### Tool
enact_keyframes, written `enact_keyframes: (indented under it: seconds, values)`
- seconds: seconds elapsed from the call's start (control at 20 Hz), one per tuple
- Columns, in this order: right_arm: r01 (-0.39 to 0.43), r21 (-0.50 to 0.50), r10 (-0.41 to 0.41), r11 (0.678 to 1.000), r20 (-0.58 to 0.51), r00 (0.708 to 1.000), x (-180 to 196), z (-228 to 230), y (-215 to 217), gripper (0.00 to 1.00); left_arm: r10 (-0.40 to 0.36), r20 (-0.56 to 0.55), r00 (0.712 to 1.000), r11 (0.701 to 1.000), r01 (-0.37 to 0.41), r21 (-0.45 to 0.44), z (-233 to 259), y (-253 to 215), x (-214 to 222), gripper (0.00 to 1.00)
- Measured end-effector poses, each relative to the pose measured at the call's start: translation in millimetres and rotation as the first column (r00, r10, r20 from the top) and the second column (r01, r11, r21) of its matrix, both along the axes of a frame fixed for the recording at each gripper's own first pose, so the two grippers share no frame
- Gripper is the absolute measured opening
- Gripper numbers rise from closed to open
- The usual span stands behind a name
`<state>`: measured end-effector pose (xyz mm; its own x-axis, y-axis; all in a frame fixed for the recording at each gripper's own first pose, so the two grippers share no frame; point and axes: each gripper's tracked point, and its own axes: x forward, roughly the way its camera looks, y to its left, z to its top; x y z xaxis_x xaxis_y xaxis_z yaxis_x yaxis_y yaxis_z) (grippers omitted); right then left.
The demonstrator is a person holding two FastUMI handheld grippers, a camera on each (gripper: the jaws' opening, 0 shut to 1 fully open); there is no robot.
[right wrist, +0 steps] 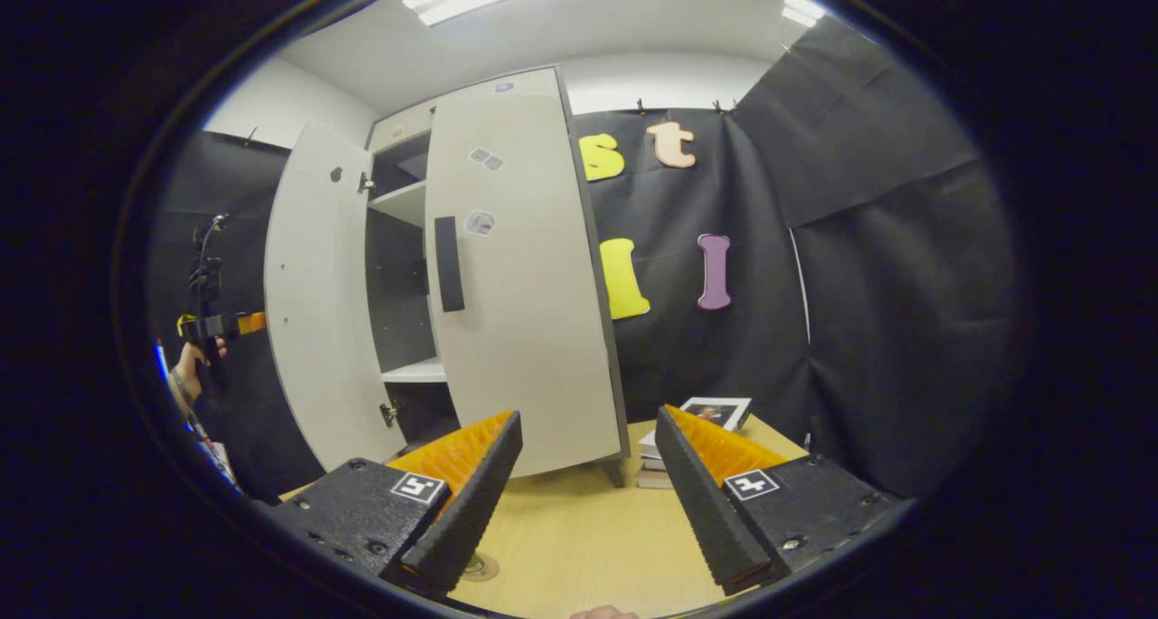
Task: Grasp the bottle in the cabinet with the left hand and place it on the coaster, then close the right door with the right hand and the left door with the left hand.
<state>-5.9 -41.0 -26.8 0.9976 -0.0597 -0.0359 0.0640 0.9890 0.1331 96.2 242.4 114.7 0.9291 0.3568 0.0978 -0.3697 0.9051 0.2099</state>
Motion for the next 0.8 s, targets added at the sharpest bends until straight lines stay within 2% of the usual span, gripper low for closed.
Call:
enact_keyframes:
  seconds: [0.05, 0.1, 0.25, 0.5, 0.6, 0.65, 0.7, 0.8]
  values:
    - [0.006, 0.003, -0.006, 1.0, 0.0, 1.0, -1, 0, -2, 0.97, 0.02, 0.003, 1.0, 1.0, -0.02, 0.014, 0, 2, 1, 0.99]
    - [0.012, 0.002, -0.012, 1.0, -0.003, 1.0, -1, -1, -4, 0.97, 0.029, 0.011, 1.0, 0.999, -0.029, 0.023, -1, 3, 0, 0.94]
    - [0.009, -0.012, -0.009, 1.0, 0.002, 1.0, 1, 0, -7, 0.97, 0.028, 0.006, 1.0, 0.999, -0.028, 0.033, -3, 0, 0, 0.93]
    - [-0.041, -0.01, 0.041, 0.999, 0.051, 0.998, 8, 13, 4, 0.94, -0.013, -0.007, 1.0, 0.999, 0.013, 0.042, -3, -15, -2, 0.88]
    - [-0.055, -0.004, 0.055, 0.998, 0.043, 0.998, 10, 11, 6, 0.97, -0.02, 0.001, 1.0, 0.999, 0.019, 0.044, 0, -22, -5, 0.88]
    - [-0.06, -0.005, 0.06, 0.998, 0.039, 0.997, 11, 10, 7, 0.98, -0.022, 0.004, 1.0, 0.999, 0.022, 0.05, 2, -24, -5, 0.92]
    - [-0.063, -0.004, 0.063, 0.998, 0.037, 0.997, 11, 10, 7, 0.98, -0.023, 0.0, 1.0, 0.998, 0.023, 0.055, 3, -28, -7, 0.88]
    - [-0.066, -0.004, 0.066, 0.998, 0.034, 0.997, 9, 12, 5, 0.98, -0.033, -0.006, 0.999, 0.997, 0.034, 0.072, 3, -28, -8, 0.88]
